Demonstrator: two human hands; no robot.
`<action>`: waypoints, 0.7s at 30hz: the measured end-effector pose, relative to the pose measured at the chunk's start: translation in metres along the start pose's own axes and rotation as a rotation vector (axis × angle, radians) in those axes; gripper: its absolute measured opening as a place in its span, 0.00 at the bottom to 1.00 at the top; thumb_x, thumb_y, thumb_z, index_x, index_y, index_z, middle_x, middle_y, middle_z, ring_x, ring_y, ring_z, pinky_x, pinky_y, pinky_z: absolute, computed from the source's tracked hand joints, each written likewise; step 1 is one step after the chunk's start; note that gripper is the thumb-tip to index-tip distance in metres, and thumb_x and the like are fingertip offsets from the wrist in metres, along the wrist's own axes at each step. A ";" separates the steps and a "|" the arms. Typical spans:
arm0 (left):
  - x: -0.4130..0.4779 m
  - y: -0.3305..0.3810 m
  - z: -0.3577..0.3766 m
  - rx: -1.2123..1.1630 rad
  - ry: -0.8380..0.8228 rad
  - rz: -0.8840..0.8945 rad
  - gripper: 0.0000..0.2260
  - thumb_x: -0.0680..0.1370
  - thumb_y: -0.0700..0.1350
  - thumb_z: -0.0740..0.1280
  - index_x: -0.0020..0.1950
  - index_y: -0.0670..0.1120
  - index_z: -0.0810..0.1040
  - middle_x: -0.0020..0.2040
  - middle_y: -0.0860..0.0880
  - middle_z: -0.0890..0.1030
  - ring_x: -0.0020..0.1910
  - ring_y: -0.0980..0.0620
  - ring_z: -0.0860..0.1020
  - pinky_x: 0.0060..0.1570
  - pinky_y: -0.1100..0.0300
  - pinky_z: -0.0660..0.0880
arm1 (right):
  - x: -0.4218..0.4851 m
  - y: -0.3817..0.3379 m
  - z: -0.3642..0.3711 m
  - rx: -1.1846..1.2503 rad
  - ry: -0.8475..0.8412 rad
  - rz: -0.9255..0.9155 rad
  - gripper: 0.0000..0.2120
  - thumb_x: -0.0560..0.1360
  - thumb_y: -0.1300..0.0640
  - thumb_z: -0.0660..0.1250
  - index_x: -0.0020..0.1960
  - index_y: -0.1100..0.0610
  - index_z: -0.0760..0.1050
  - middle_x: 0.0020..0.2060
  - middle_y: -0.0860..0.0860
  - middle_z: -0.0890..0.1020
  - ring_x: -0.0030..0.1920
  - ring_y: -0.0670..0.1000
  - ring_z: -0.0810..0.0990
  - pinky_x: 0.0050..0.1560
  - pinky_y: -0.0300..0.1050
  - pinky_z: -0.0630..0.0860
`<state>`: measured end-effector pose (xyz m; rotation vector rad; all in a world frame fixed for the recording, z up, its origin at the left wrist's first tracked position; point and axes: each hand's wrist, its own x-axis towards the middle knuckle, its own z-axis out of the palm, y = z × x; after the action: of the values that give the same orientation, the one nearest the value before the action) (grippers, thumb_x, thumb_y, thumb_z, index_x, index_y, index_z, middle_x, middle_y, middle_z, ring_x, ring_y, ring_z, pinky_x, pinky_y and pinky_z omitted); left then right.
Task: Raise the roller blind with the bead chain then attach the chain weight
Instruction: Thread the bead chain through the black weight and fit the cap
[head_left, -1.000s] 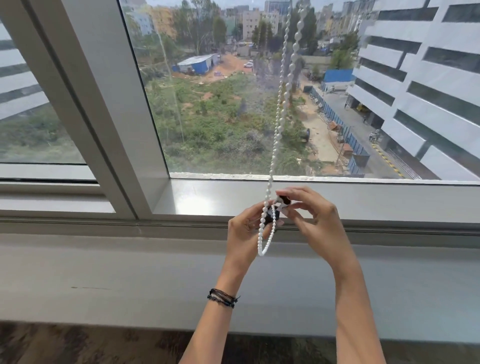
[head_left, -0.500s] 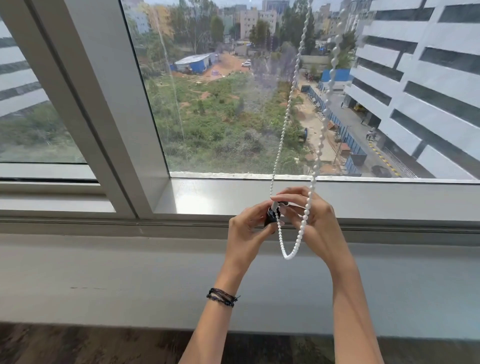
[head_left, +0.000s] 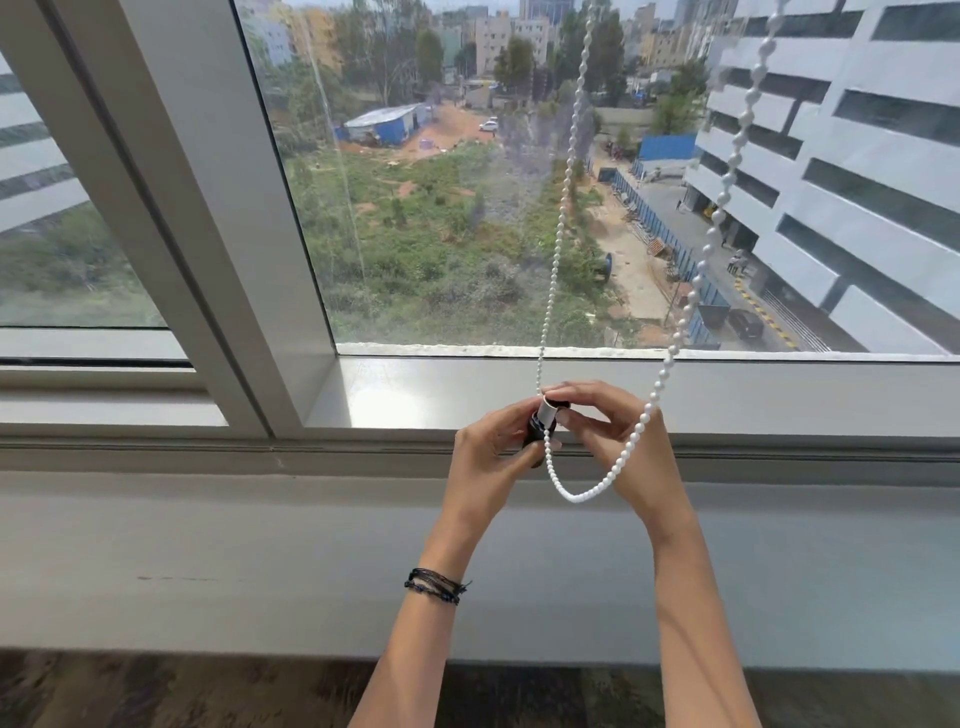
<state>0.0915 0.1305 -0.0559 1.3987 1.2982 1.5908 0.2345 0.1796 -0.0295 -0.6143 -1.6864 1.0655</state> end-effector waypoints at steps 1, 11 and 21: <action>0.001 0.000 -0.001 0.002 -0.014 -0.004 0.22 0.71 0.28 0.69 0.60 0.49 0.78 0.53 0.41 0.83 0.51 0.45 0.83 0.51 0.56 0.80 | 0.000 0.001 0.000 -0.007 -0.001 -0.001 0.15 0.70 0.73 0.68 0.47 0.55 0.82 0.48 0.50 0.84 0.53 0.49 0.82 0.49 0.38 0.79; 0.004 0.007 0.000 0.013 -0.058 -0.026 0.25 0.70 0.27 0.69 0.55 0.56 0.78 0.48 0.47 0.84 0.47 0.49 0.83 0.48 0.57 0.81 | -0.001 0.009 0.002 0.023 0.060 0.009 0.09 0.71 0.68 0.70 0.47 0.58 0.82 0.47 0.54 0.84 0.52 0.49 0.82 0.49 0.41 0.80; 0.002 0.012 -0.002 0.069 -0.092 0.010 0.19 0.71 0.29 0.70 0.59 0.46 0.79 0.52 0.45 0.84 0.51 0.49 0.83 0.54 0.54 0.80 | -0.006 0.017 0.003 0.100 0.154 0.039 0.09 0.70 0.66 0.72 0.44 0.53 0.83 0.45 0.51 0.85 0.50 0.51 0.83 0.43 0.36 0.79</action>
<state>0.0906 0.1278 -0.0435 1.5048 1.3043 1.4822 0.2326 0.1820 -0.0476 -0.6501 -1.4846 1.0949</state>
